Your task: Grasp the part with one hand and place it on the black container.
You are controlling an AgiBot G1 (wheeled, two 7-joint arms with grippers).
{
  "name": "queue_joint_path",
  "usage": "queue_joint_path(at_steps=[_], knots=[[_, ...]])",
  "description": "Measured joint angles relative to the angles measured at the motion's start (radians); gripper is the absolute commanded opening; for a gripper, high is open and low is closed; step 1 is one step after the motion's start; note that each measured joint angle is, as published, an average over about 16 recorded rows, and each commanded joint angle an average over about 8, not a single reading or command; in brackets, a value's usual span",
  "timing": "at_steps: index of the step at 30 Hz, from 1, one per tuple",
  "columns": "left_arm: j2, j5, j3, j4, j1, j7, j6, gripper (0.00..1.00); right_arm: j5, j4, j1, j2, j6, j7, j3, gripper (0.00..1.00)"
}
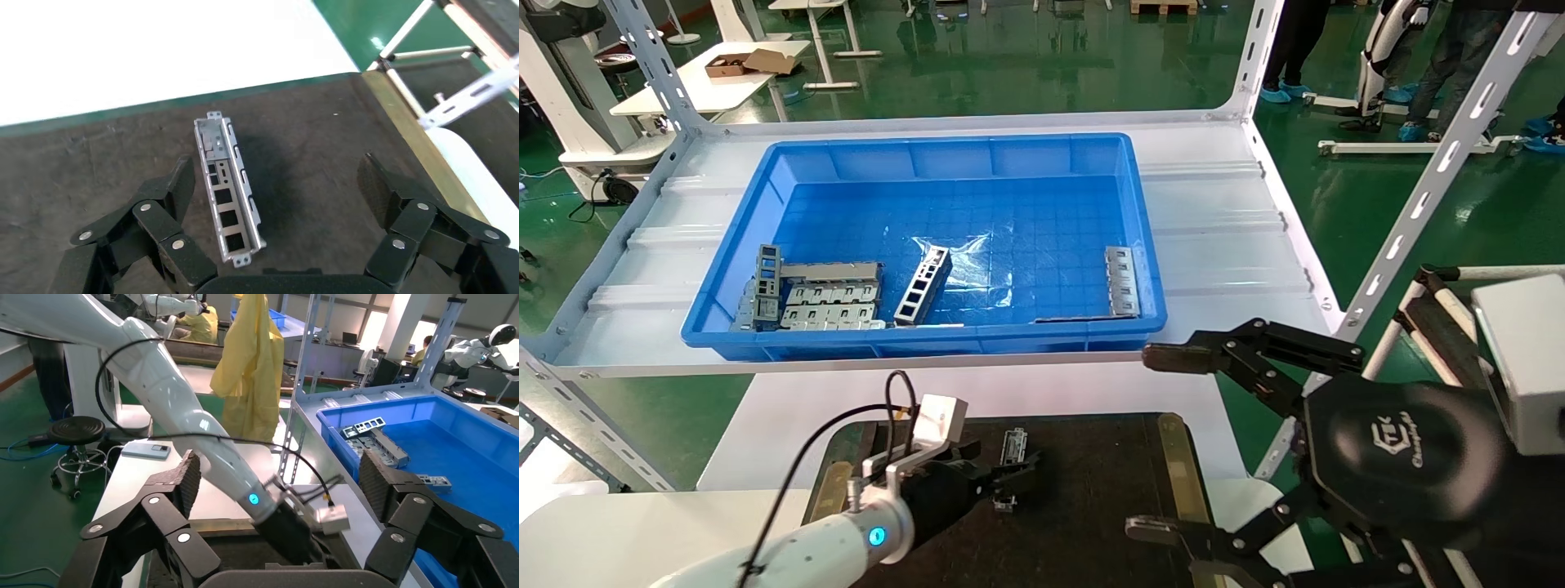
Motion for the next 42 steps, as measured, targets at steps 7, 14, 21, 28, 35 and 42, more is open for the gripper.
queue_joint_path(at_steps=[7, 14, 21, 28, 35, 42], knots=[[-0.144, 0.111, -0.095, -0.134, 0.034, 0.062, 0.102, 1.0, 0.0, 0.0, 0.0, 0.0, 0.0, 0.0, 0.0, 1.0], [-0.247, 0.167, -0.202, -0.183, 0.07, 0.138, 0.248, 1.0, 0.0, 0.0, 0.0, 0.0, 0.0, 0.0, 0.0, 1.0], [-0.322, 0.161, -0.312, -0.189, 0.103, 0.224, 0.4, 1.0, 0.0, 0.0, 0.0, 0.0, 0.0, 0.0, 0.0, 1.0], [-0.387, 0.12, -0.408, -0.192, 0.129, 0.315, 0.542, 1.0, 0.0, 0.0, 0.0, 0.0, 0.0, 0.0, 0.0, 1.0], [-0.439, 0.074, -0.478, -0.193, 0.138, 0.39, 0.667, 1.0, 0.0, 0.0, 0.0, 0.0, 0.0, 0.0, 0.0, 1.0], [-0.465, 0.046, -0.511, -0.194, 0.138, 0.426, 0.734, 1.0, 0.0, 0.0, 0.0, 0.0, 0.0, 0.0, 0.0, 1.0]])
